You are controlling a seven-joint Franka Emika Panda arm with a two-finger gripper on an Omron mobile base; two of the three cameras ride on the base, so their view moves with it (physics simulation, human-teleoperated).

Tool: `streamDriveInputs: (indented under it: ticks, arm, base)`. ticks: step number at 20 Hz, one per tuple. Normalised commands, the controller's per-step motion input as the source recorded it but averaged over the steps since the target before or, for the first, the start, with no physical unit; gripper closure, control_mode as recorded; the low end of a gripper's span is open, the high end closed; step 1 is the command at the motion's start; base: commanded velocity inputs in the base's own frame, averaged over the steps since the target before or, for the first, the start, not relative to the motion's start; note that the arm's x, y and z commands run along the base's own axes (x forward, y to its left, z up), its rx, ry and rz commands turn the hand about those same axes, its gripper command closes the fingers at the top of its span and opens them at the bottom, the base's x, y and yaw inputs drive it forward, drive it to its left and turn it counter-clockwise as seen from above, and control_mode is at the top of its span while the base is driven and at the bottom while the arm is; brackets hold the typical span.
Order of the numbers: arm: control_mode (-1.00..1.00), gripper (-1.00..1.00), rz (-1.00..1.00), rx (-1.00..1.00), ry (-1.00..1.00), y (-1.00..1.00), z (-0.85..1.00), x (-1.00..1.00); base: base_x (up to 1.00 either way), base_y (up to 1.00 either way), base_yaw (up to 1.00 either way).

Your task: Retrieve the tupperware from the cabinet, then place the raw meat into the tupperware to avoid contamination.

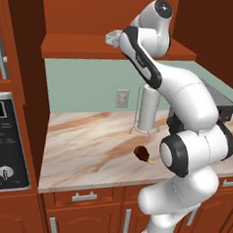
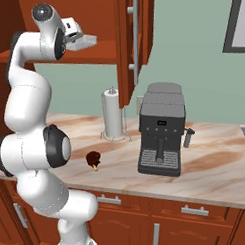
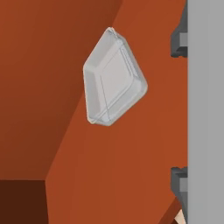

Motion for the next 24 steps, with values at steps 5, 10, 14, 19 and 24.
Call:
streamDriveInputs:
  ticks: [5,10,14,19,24]
  arm:
    - [-1.00,-1.00,0.00,0.00,0.01,0.01,-0.05,0.20]
    - [-1.00,-1.00,0.00,0.00,0.00,0.03,-0.04,0.20]
    - [-1.00,-1.00,0.00,0.00,0.00,0.02,-0.04,0.20]
    - [-1.00,-1.00,0.00,0.00,0.00,0.04,-0.05,0.22]
    - [-1.00,-1.00,0.00,0.00,0.00,0.06,-0.01,0.22]
  base:
    - [0.00,0.00,0.00]
    - [0.00,0.00,0.00]
    - [0.00,0.00,0.00]
    - [0.00,0.00,0.00]
    - [0.00,0.00,0.00]
